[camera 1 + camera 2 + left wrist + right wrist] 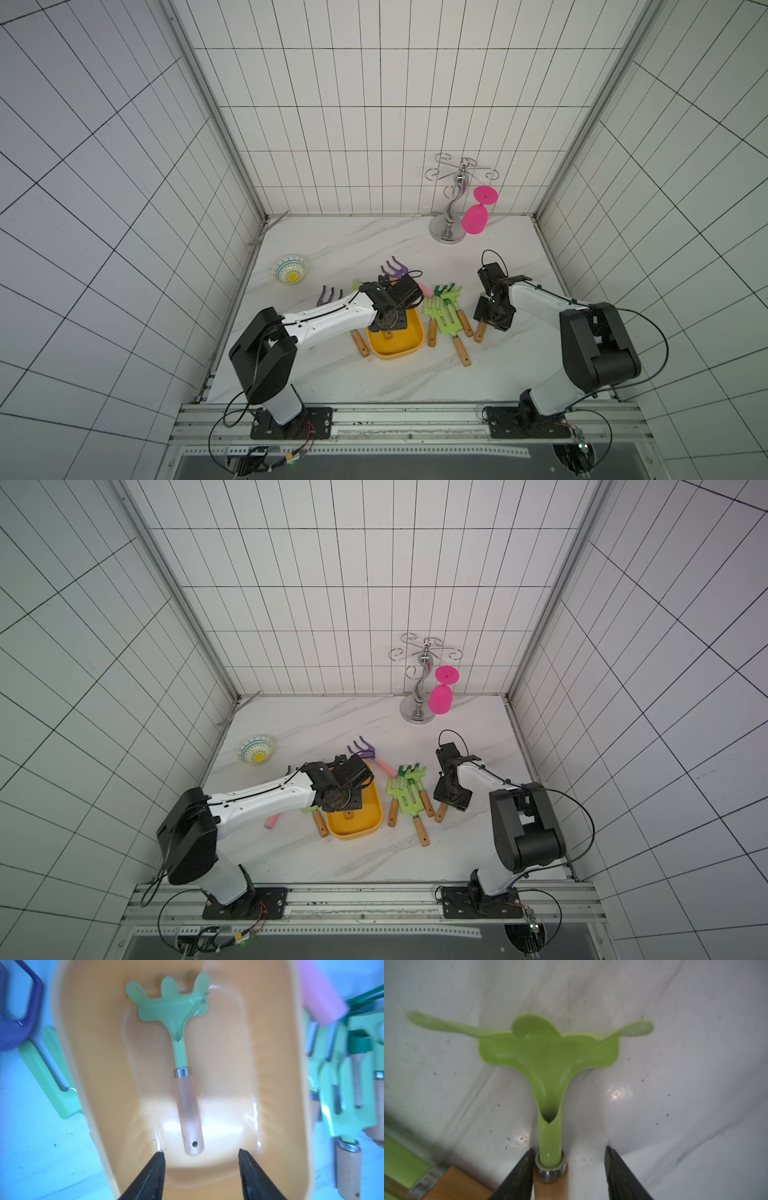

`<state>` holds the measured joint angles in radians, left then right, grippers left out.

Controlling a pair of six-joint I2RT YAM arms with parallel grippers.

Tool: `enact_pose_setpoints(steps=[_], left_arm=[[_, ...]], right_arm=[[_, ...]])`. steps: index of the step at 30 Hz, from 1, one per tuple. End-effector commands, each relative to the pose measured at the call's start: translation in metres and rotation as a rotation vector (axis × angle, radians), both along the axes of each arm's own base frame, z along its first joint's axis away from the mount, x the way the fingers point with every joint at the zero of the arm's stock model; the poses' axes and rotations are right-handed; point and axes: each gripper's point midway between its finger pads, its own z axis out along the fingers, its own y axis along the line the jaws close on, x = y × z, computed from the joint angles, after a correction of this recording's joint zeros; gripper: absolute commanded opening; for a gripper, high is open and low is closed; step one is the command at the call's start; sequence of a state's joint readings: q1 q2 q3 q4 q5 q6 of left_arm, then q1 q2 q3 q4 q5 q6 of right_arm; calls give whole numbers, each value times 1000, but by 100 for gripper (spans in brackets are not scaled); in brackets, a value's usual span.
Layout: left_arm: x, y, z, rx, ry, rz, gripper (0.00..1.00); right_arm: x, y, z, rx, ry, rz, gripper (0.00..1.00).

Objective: Put the rake into the storage box
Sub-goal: Place the rake in the storage box, then pick up the rake at the center of the board.

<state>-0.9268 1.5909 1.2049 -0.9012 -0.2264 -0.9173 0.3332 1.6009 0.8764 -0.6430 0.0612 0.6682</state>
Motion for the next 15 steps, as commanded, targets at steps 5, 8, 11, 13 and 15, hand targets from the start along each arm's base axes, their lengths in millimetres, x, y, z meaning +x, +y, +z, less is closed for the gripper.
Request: enact_pose_setpoints(steps=[5, 8, 11, 13, 15], left_arm=[[13, 24, 60, 52, -236, -42, 59], [10, 24, 67, 33, -256, -75, 59], [7, 18, 72, -1, -260, -124, 59], [4, 14, 76, -22, -256, -156, 59], [0, 3, 78, -60, -247, -219, 59]], right_arm=[[9, 6, -10, 17, -19, -31, 35], [8, 9, -11, 20, -18, -16, 24], [7, 10, -9, 8, -20, 0, 13], [6, 8, -1, -6, -38, 11, 12], [4, 5, 12, -23, -71, 25, 12]])
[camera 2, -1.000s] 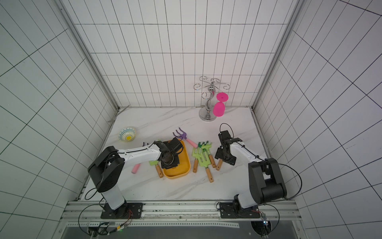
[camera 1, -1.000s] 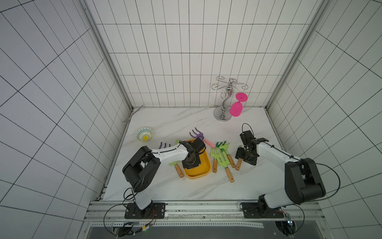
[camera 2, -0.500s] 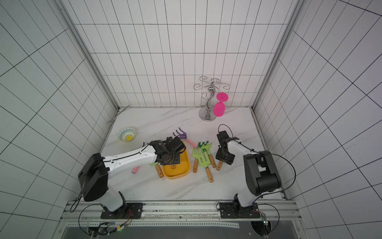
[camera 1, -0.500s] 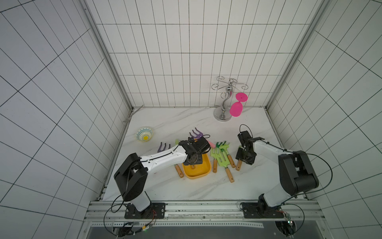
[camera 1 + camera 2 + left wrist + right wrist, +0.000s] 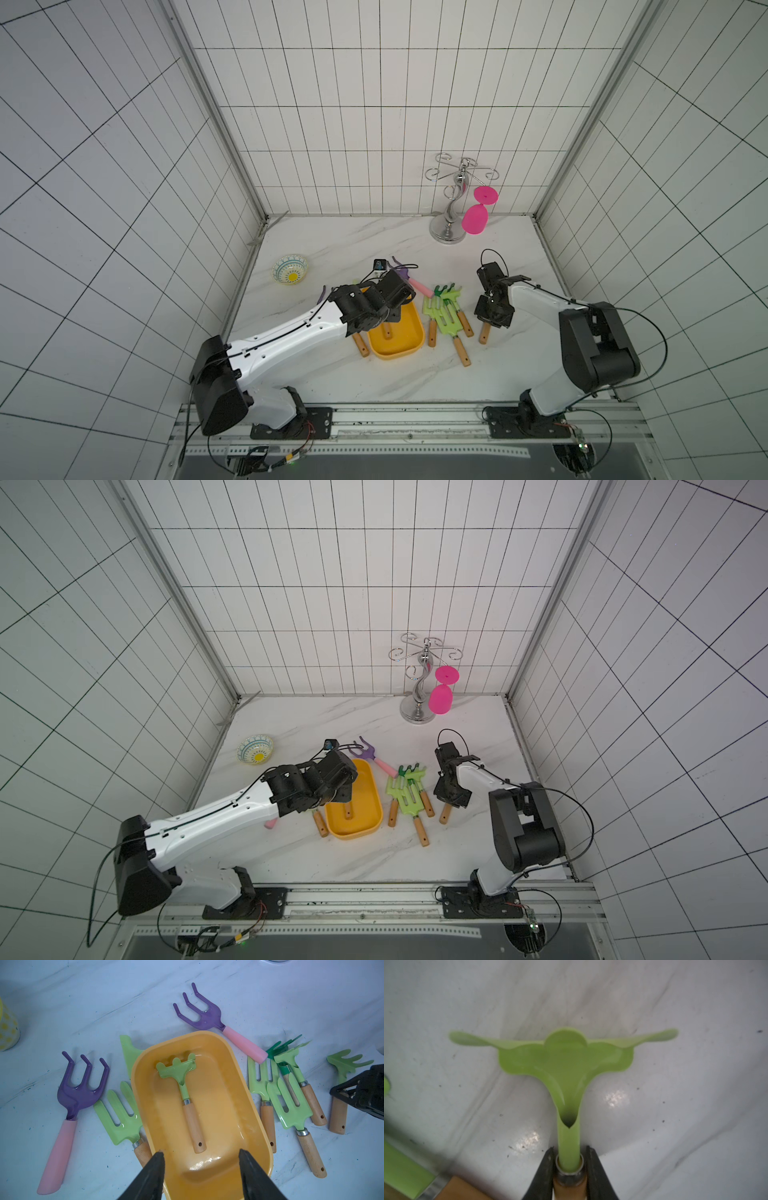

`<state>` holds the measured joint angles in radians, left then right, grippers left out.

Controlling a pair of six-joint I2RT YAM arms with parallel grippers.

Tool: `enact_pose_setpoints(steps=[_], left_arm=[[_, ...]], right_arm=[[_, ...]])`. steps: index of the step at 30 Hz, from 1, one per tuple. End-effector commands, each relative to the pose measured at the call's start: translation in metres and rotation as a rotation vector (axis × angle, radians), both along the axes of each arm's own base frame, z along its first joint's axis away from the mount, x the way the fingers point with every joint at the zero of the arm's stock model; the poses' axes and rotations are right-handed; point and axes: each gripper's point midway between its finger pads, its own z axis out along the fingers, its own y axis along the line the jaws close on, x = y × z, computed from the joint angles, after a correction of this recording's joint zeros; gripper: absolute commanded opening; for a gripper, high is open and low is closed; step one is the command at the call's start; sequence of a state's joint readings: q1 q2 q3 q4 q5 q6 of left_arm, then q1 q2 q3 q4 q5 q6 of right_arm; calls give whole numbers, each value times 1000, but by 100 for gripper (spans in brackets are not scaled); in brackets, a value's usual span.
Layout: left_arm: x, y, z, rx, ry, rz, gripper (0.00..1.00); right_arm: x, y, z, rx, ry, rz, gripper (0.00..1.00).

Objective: Put the rake into the storage box
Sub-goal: Pick up the rake at the center of the board.

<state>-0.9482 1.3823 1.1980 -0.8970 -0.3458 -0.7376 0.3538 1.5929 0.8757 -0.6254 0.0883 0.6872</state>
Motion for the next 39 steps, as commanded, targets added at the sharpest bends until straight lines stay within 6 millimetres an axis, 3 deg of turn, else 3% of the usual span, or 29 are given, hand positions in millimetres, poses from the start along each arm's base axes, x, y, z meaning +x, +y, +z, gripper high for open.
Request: enact_pose_setpoints(steps=[1, 3, 11, 16, 20, 23, 27, 39], left_arm=[[-8, -20, 6, -54, 3, -136, 59], [-17, -42, 10, -135, 20, -251, 60], [-41, -129, 49, -519, -16, -609, 64], [-53, -164, 58, -651, 30, -725, 65], [-59, -177, 49, -691, 32, -733, 67], [-60, -179, 50, -752, 20, -724, 67], [-63, -182, 52, -828, 10, -709, 68], [-64, -198, 39, -804, 28, -717, 64]], right_arm=[[0, 0, 19, -18, -65, 35, 11], [2, -1, 45, -39, -136, 64, 5], [-1, 15, 137, -41, -323, 206, 5], [-11, 61, 180, 133, -414, 322, 5], [-23, 89, 215, 240, -513, 370, 6], [-28, 96, 228, 277, -566, 372, 6], [-32, 104, 230, 306, -577, 381, 6], [-34, 132, 241, 345, -662, 456, 6]])
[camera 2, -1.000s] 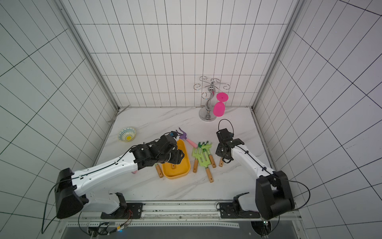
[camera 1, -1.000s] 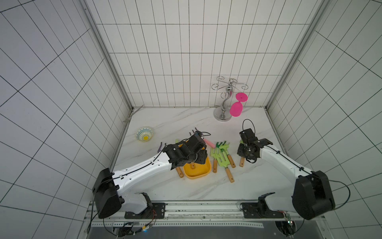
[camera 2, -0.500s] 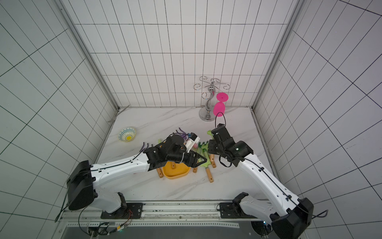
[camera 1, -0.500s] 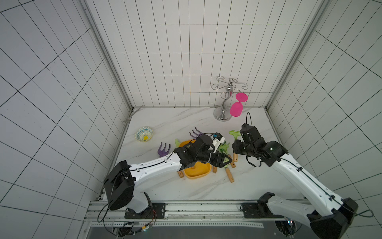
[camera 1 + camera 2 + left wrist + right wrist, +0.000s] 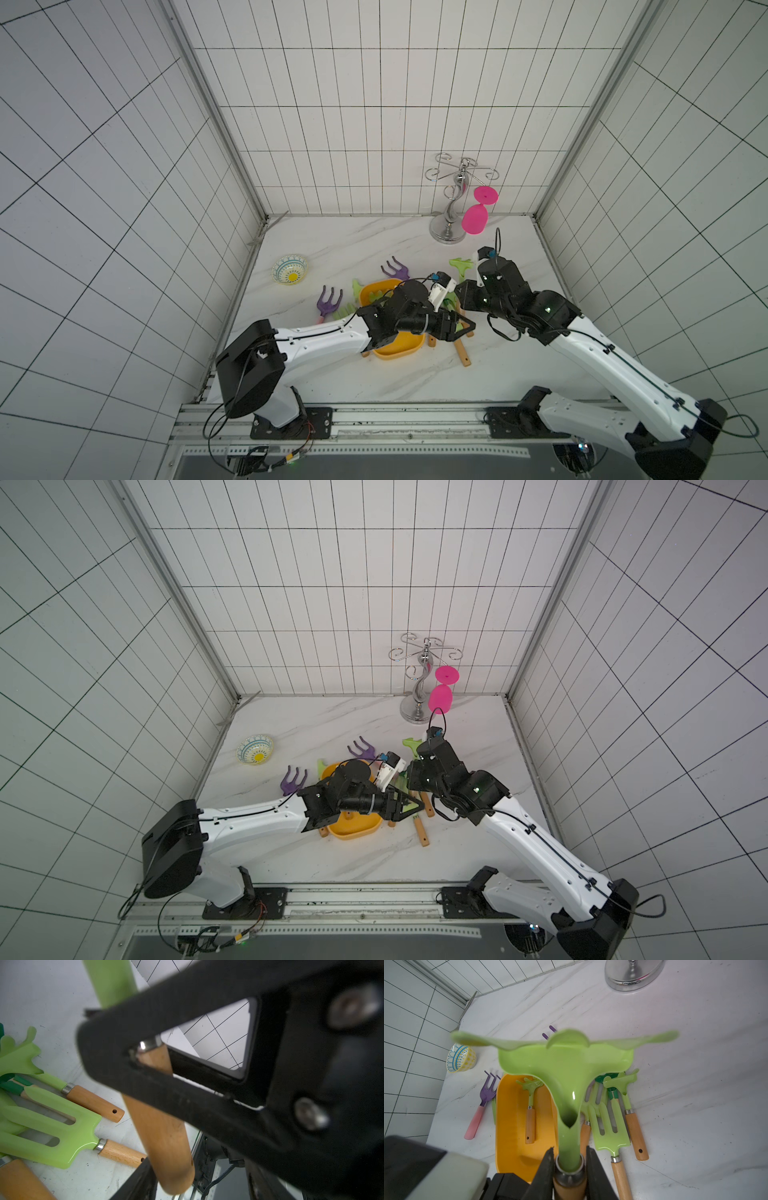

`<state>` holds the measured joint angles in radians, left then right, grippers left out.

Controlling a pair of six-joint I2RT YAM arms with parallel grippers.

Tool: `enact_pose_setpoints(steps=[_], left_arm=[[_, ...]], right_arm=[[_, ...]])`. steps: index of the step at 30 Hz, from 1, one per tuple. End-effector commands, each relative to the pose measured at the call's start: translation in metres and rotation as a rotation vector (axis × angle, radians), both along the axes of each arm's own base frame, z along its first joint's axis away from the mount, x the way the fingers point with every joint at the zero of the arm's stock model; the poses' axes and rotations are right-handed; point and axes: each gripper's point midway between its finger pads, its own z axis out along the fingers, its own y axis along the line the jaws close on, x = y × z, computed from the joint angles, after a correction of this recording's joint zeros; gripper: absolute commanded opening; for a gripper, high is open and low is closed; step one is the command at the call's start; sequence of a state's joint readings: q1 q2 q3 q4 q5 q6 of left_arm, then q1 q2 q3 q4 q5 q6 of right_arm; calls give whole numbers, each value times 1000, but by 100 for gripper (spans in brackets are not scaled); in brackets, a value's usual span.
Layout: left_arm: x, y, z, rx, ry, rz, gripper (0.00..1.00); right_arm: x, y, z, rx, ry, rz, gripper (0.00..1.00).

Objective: Put the rake into the storage box
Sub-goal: Pick up the rake at the center of the board.

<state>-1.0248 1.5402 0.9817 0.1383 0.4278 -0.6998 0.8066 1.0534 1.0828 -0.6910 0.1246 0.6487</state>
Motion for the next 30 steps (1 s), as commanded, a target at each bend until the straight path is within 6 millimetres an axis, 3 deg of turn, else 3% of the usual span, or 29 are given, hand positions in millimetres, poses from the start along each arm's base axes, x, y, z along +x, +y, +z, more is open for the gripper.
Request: enact_pose_setpoints(steps=[1, 8, 11, 16, 18, 19, 20, 23, 26, 27, 30], left_arm=[[3, -7, 6, -15, -21, -7, 61], [18, 5, 8, -9, -34, 69, 31], [24, 14, 7, -13, -15, 100, 21], [27, 29, 2, -31, 24, 138, 13], [27, 37, 0, -41, 39, 153, 11], [26, 41, 0, -46, 47, 164, 11], [26, 47, -1, -51, 59, 175, 11], [26, 66, -6, -64, 90, 224, 11], [27, 86, -15, -66, 126, 283, 11], [28, 92, -19, -68, 143, 307, 11], [33, 107, -32, -97, 214, 357, 11]], right_arm=[[5, 6, 17, 29, -62, 6, 6], [2, 12, 4, 18, -31, 31, 5], [0, 14, 0, 19, -25, 42, 7], [1, 19, -1, 16, -27, 70, 17], [1, 24, 0, 18, -29, 95, 36], [1, 27, 2, 13, -36, 116, 56], [1, 27, 5, 0, -45, 130, 68], [3, 19, 21, -65, -102, 153, 90], [2, 4, 38, -142, -183, 176, 100], [3, -2, 39, -171, -204, 169, 99], [4, -20, 29, -260, -191, 151, 99]])
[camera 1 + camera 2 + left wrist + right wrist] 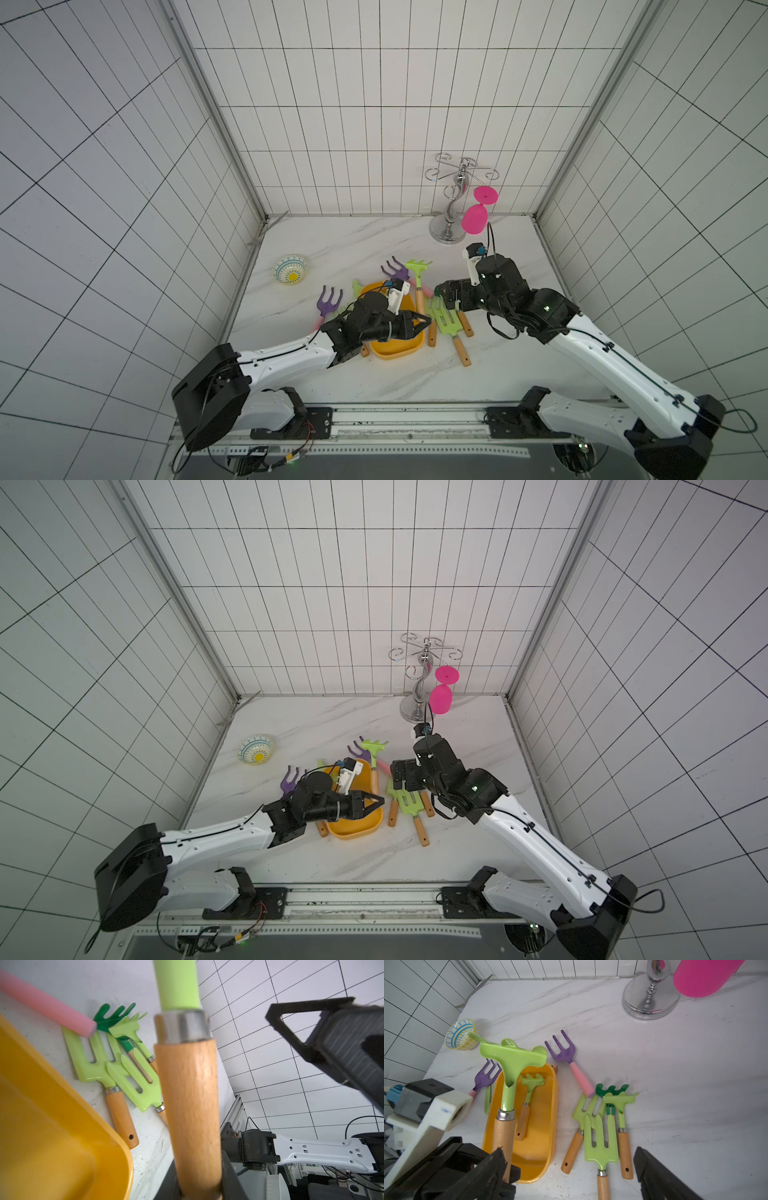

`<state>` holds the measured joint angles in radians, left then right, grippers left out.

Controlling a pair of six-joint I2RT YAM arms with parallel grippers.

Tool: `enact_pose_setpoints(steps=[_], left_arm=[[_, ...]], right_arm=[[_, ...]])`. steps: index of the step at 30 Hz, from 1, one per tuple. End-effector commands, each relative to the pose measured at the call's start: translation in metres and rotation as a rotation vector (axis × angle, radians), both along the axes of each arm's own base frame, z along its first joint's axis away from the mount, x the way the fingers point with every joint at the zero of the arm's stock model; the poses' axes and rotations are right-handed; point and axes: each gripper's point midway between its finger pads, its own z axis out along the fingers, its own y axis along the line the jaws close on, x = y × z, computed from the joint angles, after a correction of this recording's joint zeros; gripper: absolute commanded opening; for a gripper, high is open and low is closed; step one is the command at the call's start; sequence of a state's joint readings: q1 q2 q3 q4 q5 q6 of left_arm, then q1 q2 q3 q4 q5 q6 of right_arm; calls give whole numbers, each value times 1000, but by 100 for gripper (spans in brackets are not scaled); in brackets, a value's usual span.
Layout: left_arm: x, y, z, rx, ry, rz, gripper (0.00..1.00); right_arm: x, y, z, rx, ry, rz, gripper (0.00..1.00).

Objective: Put the rake into the storage box
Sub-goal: Pick up the rake at the center of the board, then place the rake in the storage box.

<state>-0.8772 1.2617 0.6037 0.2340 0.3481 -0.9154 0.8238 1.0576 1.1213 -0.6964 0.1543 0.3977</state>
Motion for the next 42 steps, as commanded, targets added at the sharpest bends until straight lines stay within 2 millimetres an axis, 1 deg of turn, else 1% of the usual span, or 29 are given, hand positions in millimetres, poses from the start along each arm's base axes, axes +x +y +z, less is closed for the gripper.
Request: enact_pose_setpoints(steps=[1, 3, 5, 10, 14, 15, 18, 20, 25, 28, 31, 35, 37, 38, 41, 42], left_arm=[[12, 13, 4, -93, 44, 86, 11], [18, 21, -3, -136, 96, 126, 11], [24, 25, -10, -150, 140, 149, 11], [28, 15, -24, -166, 266, 157, 10], [31, 6, -41, -191, 364, 175, 11], [32, 7, -48, -183, 393, 190, 10], [31, 11, -61, -188, 443, 225, 11], [31, 13, -67, -193, 459, 236, 11], [31, 8, -73, -240, 501, 225, 12], [30, 7, -84, -245, 539, 227, 15], [31, 3, -90, -260, 558, 214, 20], [35, -1, -93, -265, 561, 199, 33], [36, -2, -95, -258, 571, 196, 35], [36, -1, -95, -249, 571, 194, 38], [36, 0, -95, -211, 570, 198, 56], [35, 0, -94, -191, 566, 195, 59]], right_arm=[[2, -25, 9, -122, -45, -17, 99], [2, -27, -7, -151, 11, -18, 99], [-1, -25, -22, -162, 59, -13, 99], [-5, -22, -52, -190, 150, -15, 99], [-5, -32, -82, -287, 232, -54, 99], [-5, -36, -89, -312, 255, -72, 100], [-6, -44, -109, -361, 316, -95, 100], [-7, -48, -120, -375, 348, -114, 100], [-8, -54, -146, -381, 439, -140, 99], [-9, -55, -161, -370, 488, -141, 99], [-8, -57, -172, -375, 520, -149, 98], [-5, -58, -183, -381, 538, -161, 98], [-3, -61, -188, -396, 542, -174, 98], [-1, -63, -191, -405, 543, -182, 97], [4, -67, -200, -406, 556, -196, 95], [5, -68, -203, -403, 565, -199, 94]])
